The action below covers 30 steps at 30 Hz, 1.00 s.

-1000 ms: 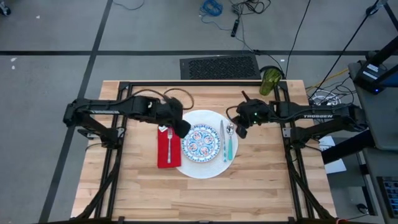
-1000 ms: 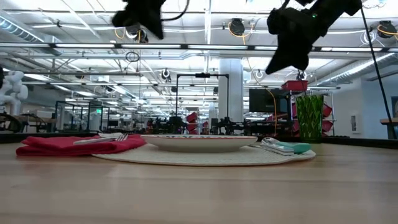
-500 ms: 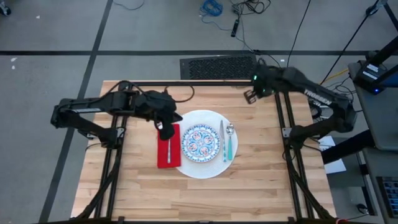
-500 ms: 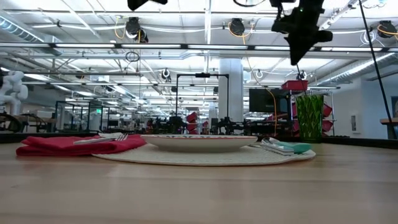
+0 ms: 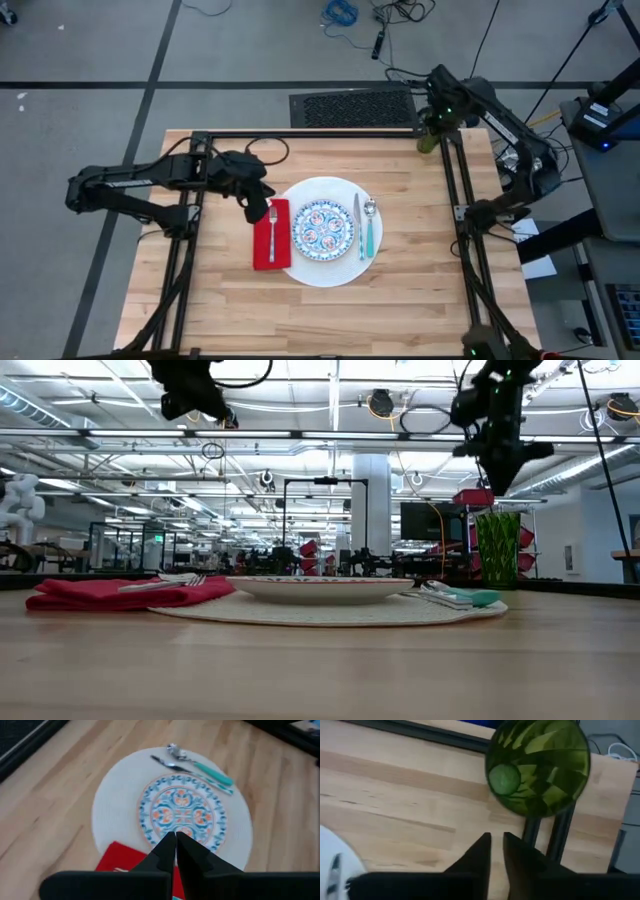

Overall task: Set table place
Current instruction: Put the green glass at the top right of the white placemat

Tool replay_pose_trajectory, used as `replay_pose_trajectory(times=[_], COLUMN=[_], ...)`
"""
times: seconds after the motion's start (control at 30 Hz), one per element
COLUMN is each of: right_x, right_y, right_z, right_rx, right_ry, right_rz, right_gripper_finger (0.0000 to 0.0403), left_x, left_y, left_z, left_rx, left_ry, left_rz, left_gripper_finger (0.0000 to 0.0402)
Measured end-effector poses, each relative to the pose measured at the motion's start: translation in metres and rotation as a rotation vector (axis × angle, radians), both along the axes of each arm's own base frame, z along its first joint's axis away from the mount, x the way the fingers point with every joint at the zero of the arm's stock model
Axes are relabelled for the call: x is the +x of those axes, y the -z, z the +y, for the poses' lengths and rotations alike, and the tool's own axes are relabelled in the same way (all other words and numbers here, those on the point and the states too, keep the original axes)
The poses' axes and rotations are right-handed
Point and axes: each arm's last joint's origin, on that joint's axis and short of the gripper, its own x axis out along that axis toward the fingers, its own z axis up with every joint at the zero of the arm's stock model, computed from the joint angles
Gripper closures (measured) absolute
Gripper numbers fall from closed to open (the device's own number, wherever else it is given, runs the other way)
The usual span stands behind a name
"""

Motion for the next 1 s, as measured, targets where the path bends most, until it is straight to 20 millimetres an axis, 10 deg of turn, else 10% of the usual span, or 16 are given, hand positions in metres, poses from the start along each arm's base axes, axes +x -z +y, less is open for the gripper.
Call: replay_pose_trajectory(times=[0.33, 0.7, 1.0], right_x=[0.013, 0.017, 0.013], right_y=[0.03, 0.038, 0.008], right_z=[-0.032, -0.039, -0.028], right_rx=[0.072, 0.07, 0.054], right_ry=[-0.114, -0.18, -0.171], right_rz=[0.061, 0.126, 0.125], right_gripper_finger=[0.0273, 0.0255, 0.0259], left_x=[-0.001, -0.001, -0.001], left_y=[0.001, 0.0, 0.001], left_z=[0.007, 0.009, 0.009], left_rx=[0.006, 0.043, 0.043], left_ry=[-0.04, -0.046, -0.046], left_rz=[-0.014, -0.008, -0.008], left_gripper_finger=[0.0401, 0.0401, 0.0401])
